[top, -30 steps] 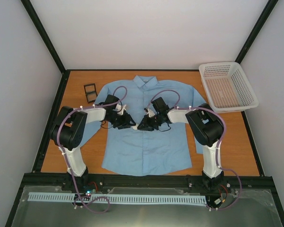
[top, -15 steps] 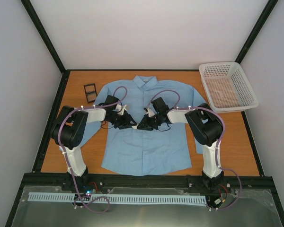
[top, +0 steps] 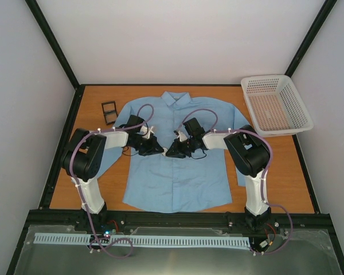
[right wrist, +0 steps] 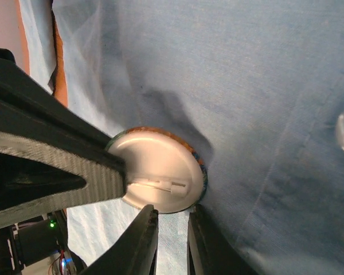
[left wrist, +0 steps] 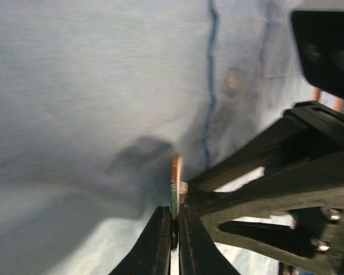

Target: Pin the brooch onto the clothing

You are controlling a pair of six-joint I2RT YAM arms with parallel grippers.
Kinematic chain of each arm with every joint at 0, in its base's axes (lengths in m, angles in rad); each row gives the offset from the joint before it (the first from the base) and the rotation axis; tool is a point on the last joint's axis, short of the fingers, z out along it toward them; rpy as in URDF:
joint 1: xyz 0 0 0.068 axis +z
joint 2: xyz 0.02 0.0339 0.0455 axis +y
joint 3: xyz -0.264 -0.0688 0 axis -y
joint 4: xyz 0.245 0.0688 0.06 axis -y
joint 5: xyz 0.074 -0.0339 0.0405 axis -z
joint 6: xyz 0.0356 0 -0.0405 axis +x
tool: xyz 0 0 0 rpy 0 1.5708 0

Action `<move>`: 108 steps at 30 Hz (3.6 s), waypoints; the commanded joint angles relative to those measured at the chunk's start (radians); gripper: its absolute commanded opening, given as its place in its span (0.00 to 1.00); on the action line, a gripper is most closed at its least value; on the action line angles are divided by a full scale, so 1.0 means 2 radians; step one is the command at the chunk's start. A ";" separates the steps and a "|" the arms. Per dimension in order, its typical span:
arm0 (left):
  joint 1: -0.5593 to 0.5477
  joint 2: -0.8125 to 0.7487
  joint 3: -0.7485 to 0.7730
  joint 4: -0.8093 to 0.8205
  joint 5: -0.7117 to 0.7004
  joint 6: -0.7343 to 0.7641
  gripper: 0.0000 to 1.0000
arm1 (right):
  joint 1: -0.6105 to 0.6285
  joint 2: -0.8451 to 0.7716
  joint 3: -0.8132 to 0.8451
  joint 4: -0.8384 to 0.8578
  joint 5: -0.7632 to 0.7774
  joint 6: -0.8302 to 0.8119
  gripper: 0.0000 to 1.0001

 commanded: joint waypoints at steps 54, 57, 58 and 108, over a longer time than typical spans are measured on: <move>-0.019 -0.411 -0.100 0.362 0.105 -0.098 0.02 | 0.010 -0.319 -0.097 0.404 -0.059 0.104 0.03; -0.020 -0.413 -0.079 0.295 0.091 -0.065 0.38 | 0.004 -0.335 -0.102 0.388 -0.061 0.072 0.03; -0.020 -0.414 -0.071 0.265 0.079 -0.048 0.45 | -0.001 -0.341 -0.094 0.353 -0.070 0.044 0.03; -0.041 -0.322 0.089 -0.020 0.121 0.162 0.01 | -0.039 -0.345 0.032 -0.101 -0.122 -0.242 0.40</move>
